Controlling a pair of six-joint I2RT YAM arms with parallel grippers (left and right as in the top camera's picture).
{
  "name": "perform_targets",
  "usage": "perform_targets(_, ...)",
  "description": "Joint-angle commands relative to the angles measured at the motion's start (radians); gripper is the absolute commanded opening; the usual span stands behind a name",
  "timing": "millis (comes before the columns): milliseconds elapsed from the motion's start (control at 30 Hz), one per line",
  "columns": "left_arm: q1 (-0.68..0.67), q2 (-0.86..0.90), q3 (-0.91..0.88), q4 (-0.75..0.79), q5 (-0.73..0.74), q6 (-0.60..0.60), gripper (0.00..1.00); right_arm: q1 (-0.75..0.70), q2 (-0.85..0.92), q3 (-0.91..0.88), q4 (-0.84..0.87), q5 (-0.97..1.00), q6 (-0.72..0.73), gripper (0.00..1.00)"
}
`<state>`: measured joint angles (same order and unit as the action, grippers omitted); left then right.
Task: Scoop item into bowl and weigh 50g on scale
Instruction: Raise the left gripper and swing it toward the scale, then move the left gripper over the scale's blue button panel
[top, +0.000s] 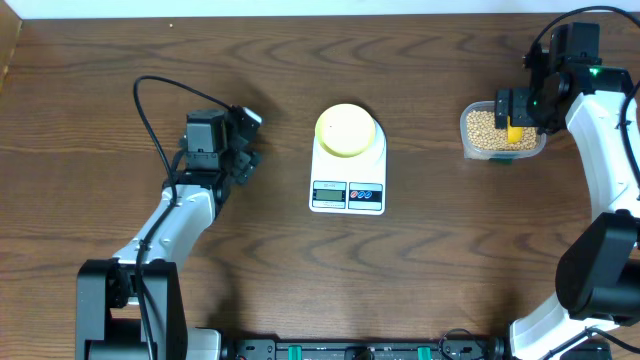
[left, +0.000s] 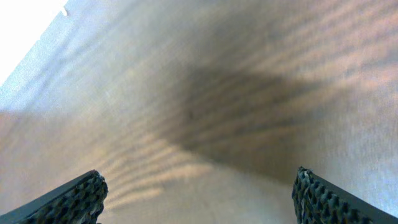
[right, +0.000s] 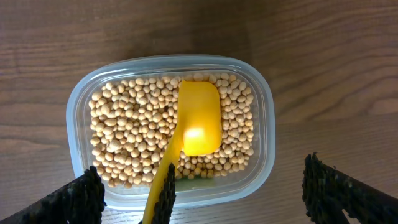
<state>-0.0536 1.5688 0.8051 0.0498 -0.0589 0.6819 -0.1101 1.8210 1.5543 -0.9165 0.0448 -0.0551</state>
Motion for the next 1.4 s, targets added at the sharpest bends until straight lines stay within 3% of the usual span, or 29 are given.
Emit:
perform_targets(0,0.014,-0.026,0.047,0.005,0.183,0.013,0.98,-0.007,0.003,-0.003,0.001,0.008,0.006,0.99)
perform_targets(67,0.029,-0.039,0.071,0.004,0.338,0.013,0.98,-0.007,0.003,-0.003,0.001,0.008,0.006,0.99)
perform_targets(167,0.045,-0.047,0.09,0.004,0.43,-0.025,0.98,-0.007,0.003,-0.003,0.001,0.008,0.006,0.99)
perform_targets(733,0.043,-0.052,0.096,0.023,0.457,-0.058,0.98,-0.007,0.003,-0.003,0.001,0.008,0.006,0.99)
perform_targets(867,0.023,-0.055,0.096,0.103,0.619,-0.155,0.98,-0.007,0.003,-0.003,0.0,0.008,0.006,0.99)
perform_targets(1067,-0.111,-0.054,0.096,0.07,0.747,-0.503,0.98,-0.007,0.003,-0.003,0.0,0.008,0.006,0.99)
perform_targets(1267,-0.347,-0.054,0.096,0.071,0.755,-0.552,0.98,-0.007,0.003,-0.003,0.001,0.008,0.006,0.99)
perform_targets(1367,-0.442,-0.054,0.096,-0.023,0.717,-0.592,0.98,-0.007,0.003,-0.003,0.001,0.008,0.006,0.99)
